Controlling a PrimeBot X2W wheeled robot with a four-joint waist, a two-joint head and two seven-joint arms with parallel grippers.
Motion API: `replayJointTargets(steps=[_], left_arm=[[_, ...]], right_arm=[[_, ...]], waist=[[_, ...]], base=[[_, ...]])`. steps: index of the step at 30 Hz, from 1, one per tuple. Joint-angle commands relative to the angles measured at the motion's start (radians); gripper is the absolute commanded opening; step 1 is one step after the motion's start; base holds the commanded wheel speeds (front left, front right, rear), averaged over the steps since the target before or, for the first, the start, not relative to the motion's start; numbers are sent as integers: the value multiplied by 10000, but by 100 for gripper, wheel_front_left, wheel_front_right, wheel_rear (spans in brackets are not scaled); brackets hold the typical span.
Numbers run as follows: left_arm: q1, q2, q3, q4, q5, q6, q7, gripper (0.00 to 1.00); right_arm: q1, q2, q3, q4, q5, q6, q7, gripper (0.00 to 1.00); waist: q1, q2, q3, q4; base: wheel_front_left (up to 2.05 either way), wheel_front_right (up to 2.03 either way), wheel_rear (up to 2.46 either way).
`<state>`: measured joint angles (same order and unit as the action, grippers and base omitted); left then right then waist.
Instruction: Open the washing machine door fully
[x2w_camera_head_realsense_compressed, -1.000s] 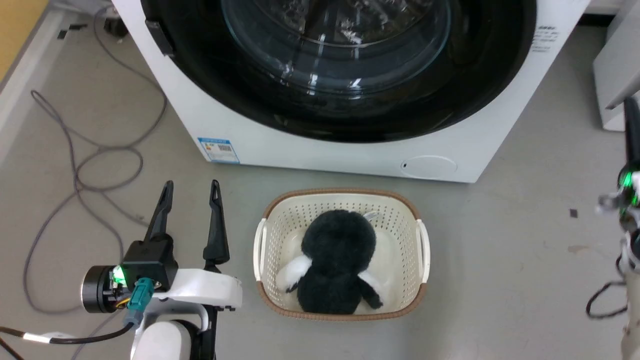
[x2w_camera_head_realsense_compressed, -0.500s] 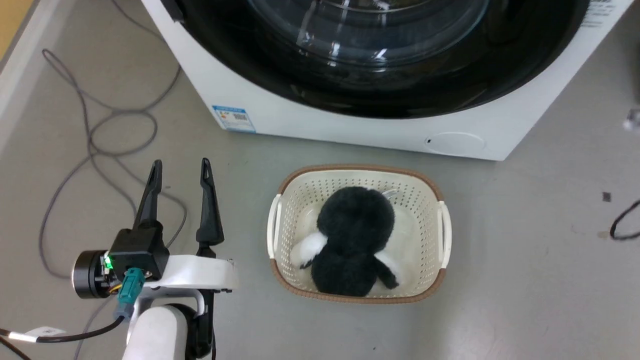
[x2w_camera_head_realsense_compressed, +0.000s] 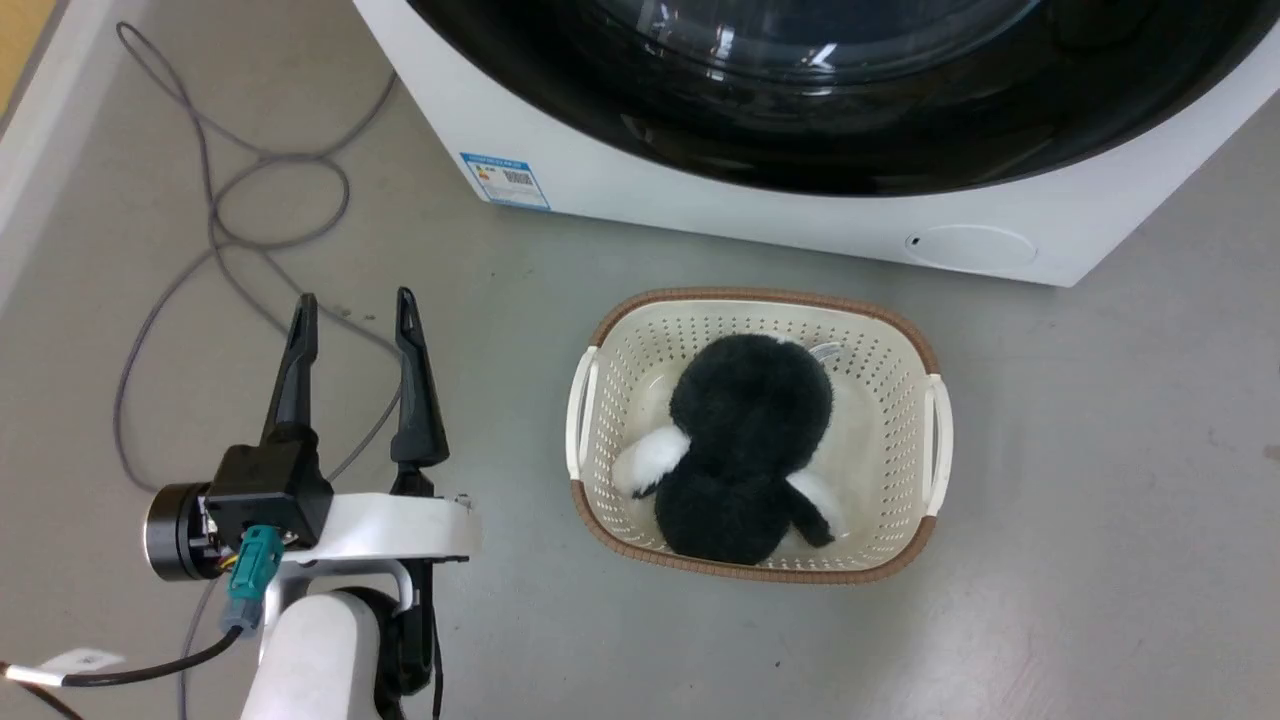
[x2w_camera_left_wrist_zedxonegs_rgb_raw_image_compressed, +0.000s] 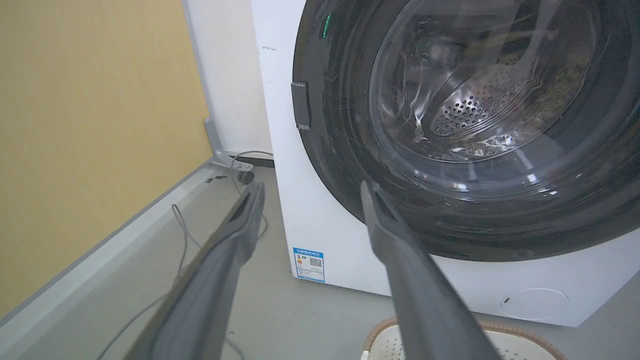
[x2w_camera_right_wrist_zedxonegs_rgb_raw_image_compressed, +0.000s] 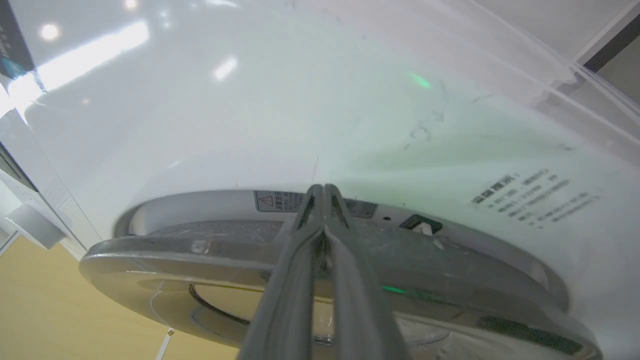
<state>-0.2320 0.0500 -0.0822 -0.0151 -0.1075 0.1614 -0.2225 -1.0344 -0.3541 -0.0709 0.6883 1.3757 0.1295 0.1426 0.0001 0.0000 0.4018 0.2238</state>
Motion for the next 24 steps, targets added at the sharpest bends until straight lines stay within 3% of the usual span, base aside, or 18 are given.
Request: replayJointTargets(steps=[1, 7, 15, 24], left_arm=[[-248, 3, -22, -42, -61, 91, -104, 100], [-358, 3, 4, -34, -135, 189, -228, 100], [-357, 3, 39, 69, -217, 218, -392, 100], [-93, 3, 194, 202, -141, 93, -393, 100]], right_arm=[[-407, -124, 145, 178, 362, 11, 230, 0], [-664, -241, 622, 430, 789, 11, 819, 0], [-731, -446, 1241, 597, 1781, 12, 2408, 0], [429, -467, 1597, -134, 1837, 12, 3226, 0]], waist=[[-1, 0, 102, 56], [-1, 0, 225, 86], [-1, 0, 151, 45], [-1, 0, -425, -276]], base=[[0, 0, 0], [0, 0, 0], [0, 0, 0], [0, 0, 0]])
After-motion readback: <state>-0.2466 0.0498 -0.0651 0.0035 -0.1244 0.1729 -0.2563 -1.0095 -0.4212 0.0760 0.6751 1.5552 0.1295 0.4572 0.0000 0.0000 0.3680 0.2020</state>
